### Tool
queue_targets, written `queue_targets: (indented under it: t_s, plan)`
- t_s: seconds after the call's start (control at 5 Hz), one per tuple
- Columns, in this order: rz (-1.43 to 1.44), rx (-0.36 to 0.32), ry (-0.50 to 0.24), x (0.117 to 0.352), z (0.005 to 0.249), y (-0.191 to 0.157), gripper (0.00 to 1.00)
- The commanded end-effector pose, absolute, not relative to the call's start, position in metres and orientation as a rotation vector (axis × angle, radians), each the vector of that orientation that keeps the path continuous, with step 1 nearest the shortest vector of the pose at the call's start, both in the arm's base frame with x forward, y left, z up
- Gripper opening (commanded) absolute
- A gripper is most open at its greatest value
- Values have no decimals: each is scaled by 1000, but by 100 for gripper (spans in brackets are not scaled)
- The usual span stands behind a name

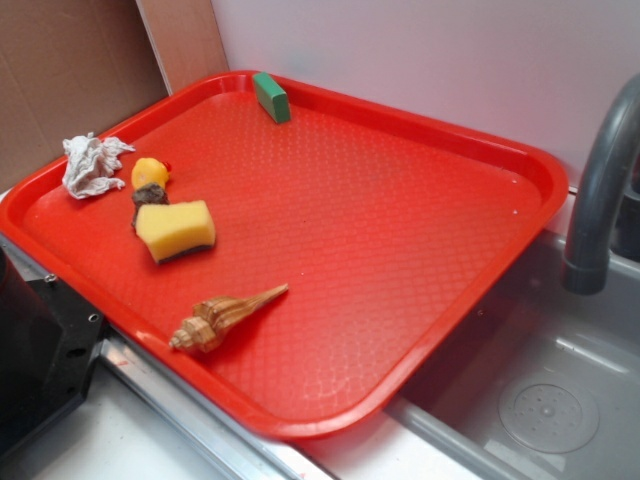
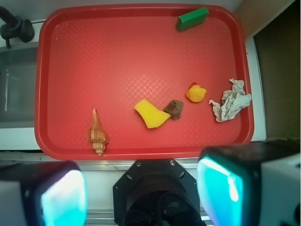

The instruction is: Grab the white paper.

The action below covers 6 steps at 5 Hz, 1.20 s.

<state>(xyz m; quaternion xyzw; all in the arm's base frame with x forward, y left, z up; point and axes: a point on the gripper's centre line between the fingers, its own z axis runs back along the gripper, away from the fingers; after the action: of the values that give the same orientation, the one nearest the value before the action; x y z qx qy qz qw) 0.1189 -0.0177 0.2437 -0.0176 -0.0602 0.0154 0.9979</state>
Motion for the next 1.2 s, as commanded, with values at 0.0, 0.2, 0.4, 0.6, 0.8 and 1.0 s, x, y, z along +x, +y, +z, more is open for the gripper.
queue_targets:
  t_s: [0.0,0.2,0.4,0.6,0.8,1.0]
  plan:
    - [31,-35,-120,119,244,-18,100]
    - [242,-20,-68,128,205,32,100]
    - [489,101,-101,138,199,70,100]
    - [746,121,-252,152,192,104,100]
    - [1003,108,-368,144,166,130,100]
    - [1250,155,-284,136,135,148,100]
